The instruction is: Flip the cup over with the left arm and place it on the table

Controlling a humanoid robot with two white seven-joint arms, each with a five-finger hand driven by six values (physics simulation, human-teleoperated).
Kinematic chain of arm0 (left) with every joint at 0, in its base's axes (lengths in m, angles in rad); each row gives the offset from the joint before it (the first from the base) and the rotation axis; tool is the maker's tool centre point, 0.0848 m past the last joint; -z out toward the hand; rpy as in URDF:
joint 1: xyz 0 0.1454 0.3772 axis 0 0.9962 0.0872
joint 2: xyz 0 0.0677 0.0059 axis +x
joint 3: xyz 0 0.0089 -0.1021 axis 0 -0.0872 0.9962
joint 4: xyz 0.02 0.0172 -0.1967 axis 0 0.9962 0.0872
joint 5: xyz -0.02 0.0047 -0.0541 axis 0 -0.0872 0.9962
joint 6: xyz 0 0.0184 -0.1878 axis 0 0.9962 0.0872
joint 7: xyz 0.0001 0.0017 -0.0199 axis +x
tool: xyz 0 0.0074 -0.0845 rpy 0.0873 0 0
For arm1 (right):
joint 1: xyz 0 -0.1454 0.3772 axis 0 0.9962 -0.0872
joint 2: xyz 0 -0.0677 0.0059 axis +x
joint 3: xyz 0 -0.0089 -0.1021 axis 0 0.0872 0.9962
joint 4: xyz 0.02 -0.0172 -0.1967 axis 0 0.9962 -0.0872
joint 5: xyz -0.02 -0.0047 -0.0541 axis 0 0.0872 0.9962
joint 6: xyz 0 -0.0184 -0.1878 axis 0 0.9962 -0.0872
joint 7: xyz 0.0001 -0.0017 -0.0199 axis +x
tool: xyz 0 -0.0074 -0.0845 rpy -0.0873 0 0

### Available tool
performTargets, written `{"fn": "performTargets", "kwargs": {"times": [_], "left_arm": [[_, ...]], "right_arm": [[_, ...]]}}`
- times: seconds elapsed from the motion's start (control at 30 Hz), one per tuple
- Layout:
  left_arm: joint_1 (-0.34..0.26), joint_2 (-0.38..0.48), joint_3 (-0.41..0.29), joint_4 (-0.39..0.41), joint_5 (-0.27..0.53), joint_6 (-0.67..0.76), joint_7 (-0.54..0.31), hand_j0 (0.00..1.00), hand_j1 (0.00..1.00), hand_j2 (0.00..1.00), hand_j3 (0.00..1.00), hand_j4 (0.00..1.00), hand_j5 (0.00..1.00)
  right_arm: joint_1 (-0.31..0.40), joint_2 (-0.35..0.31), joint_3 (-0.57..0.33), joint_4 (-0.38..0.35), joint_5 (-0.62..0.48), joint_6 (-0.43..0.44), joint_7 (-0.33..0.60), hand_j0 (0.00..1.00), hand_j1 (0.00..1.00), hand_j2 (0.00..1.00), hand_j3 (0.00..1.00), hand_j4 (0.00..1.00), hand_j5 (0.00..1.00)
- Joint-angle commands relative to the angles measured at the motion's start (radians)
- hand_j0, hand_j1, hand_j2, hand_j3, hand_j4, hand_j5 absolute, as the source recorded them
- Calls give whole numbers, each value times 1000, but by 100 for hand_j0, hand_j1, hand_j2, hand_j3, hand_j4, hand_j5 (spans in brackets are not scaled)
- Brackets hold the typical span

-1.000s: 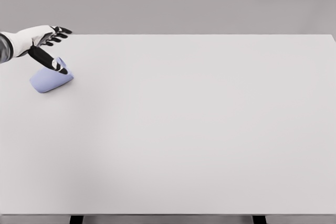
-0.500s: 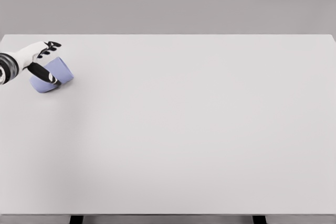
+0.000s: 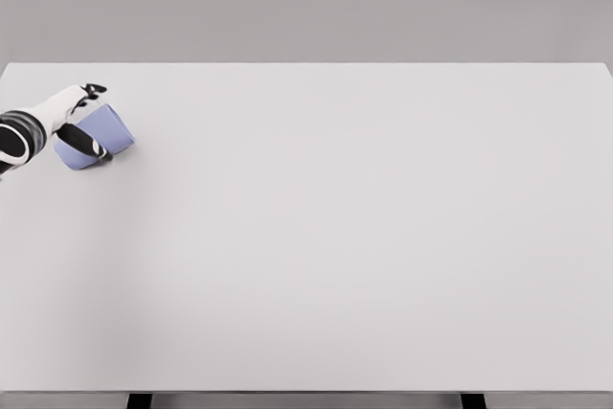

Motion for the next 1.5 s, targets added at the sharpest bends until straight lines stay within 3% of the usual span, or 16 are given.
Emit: {"fn": "performTargets", "kwargs": {"times": [0.0,0.7,1.03,1.13,1.4,1.47], "left_arm": [[2,-5,1,9,-6,0,22,100,100,100,100,100,100],[26,-86,10,104,-52,0,23,100,100,100,100,100,100],[40,-91,10,104,-52,0,23,100,100,100,100,100,100],[40,-100,10,104,-52,0,22,93,93,93,93,93,93],[41,-118,25,115,-43,0,19,60,60,60,60,60,60],[54,-118,35,116,-41,0,17,58,58,58,58,58,58]], "right_arm": [[2,0,0,0,0,0,0,100,100,100,100,100,100],[2,0,0,-1,0,0,0,100,100,100,100,100,100],[2,0,0,0,0,0,0,100,100,100,100,100,100],[2,0,0,-1,0,0,0,100,100,100,100,100,100],[2,0,0,0,0,0,0,100,100,100,100,100,100],[2,0,0,0,0,0,0,100,100,100,100,100,100]]}}
